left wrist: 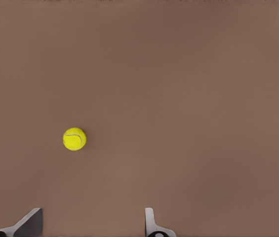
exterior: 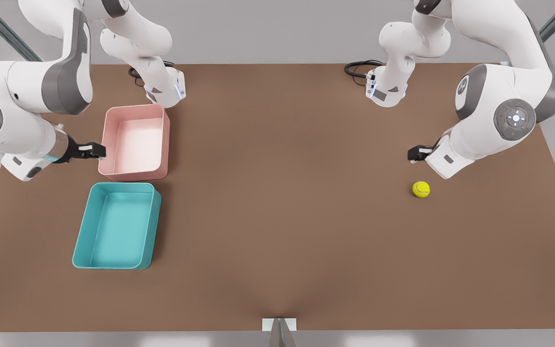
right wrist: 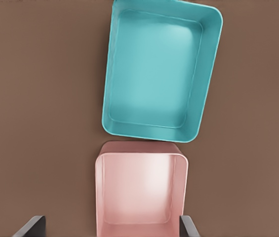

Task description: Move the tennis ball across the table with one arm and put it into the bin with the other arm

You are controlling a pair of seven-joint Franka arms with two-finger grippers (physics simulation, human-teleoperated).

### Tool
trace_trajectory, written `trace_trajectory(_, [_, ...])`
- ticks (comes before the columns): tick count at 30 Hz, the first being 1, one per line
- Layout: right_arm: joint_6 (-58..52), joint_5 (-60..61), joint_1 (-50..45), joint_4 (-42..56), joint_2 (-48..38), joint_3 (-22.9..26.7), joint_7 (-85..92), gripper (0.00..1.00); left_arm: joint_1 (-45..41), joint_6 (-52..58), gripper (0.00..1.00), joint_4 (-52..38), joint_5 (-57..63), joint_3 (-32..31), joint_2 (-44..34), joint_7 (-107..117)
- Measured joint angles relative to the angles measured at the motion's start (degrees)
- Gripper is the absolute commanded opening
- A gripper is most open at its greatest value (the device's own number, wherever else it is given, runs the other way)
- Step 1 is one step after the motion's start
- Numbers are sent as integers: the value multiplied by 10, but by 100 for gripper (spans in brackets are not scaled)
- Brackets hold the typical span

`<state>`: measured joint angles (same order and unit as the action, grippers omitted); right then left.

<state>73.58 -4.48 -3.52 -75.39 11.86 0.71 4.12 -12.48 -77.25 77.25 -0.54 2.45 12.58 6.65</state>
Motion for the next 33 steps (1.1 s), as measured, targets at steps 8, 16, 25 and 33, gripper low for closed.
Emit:
trace_trajectory(8, [19, 7, -8, -18, 3, 0, -21, 100, 18, -66, 21, 82, 1, 46, 16, -24])
trace_trajectory(16, [46, 20, -5, -16, 15, 7, -35, 100, 87, -229, 21, 208, -5, 95, 81, -302])
trace_trajectory(25, [53, 20, -11, -17, 18, 6, -44, 100, 115, -456, 21, 365, -7, 123, 124, -725])
trace_trajectory(33, [54, 19, -10, -17, 19, 5, -48, 100, 115, -487, 21, 400, -7, 126, 120, -944])
